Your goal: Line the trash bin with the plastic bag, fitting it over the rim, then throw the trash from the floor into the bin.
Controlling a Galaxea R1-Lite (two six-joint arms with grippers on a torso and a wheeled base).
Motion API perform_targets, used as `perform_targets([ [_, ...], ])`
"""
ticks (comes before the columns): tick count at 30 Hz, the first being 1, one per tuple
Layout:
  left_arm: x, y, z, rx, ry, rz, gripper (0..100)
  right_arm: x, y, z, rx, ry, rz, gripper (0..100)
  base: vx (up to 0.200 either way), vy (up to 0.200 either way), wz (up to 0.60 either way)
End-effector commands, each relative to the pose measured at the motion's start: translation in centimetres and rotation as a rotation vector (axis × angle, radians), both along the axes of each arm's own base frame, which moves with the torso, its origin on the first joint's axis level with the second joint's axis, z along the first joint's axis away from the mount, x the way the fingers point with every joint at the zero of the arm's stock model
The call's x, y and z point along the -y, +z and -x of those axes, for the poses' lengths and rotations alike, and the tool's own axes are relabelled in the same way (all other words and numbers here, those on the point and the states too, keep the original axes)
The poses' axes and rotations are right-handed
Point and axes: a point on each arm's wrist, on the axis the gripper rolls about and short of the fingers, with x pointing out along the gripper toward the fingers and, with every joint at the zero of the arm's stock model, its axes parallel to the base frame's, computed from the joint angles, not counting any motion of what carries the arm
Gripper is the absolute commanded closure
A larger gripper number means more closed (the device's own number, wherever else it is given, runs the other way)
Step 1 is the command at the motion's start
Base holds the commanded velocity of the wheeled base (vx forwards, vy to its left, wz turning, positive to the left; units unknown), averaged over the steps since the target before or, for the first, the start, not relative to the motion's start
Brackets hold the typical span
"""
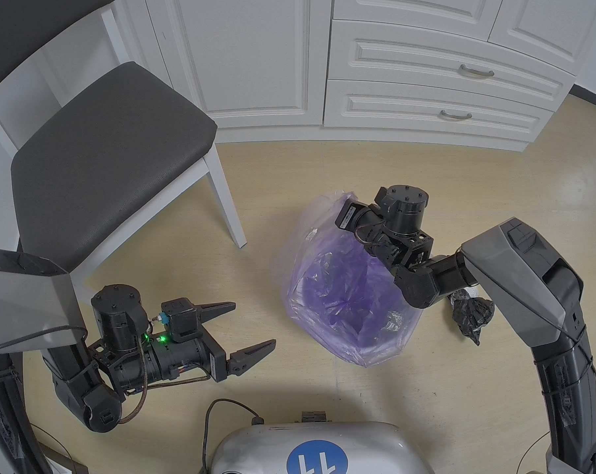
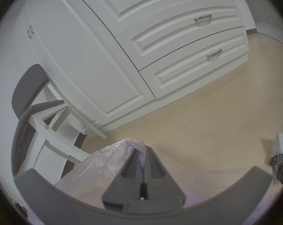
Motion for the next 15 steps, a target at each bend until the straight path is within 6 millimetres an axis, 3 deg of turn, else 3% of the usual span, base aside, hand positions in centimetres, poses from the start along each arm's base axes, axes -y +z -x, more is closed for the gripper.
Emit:
perform_targets([
  [1, 0.2, 0.1, 0.1, 0.004, -0.008, 0.002, 0, 0.4, 1.0, 0.5, 0.003, -0.002, 0.001, 100, 0.0, 0.0, 0.0],
  [2, 0.3, 0.1, 0.2, 0.002, -0.013, 0.001, 0, 0.6, 1.3, 0.9, -0.002, -0.003, 0.005, 100, 0.0, 0.0, 0.0],
  [3, 0.3, 0.1, 0.2, 0.005, -0.014, 0.001, 0, 0.7, 1.6, 1.2, -0.002, -0.003, 0.005, 0, 0.0, 0.0, 0.0],
  [15, 0.7, 0.2, 0.3, 0.01, -0.024, 0.002, 0, 1.4, 1.4, 1.6, -0.024, 0.003, 0.032, 0, 0.0, 0.0, 0.0],
])
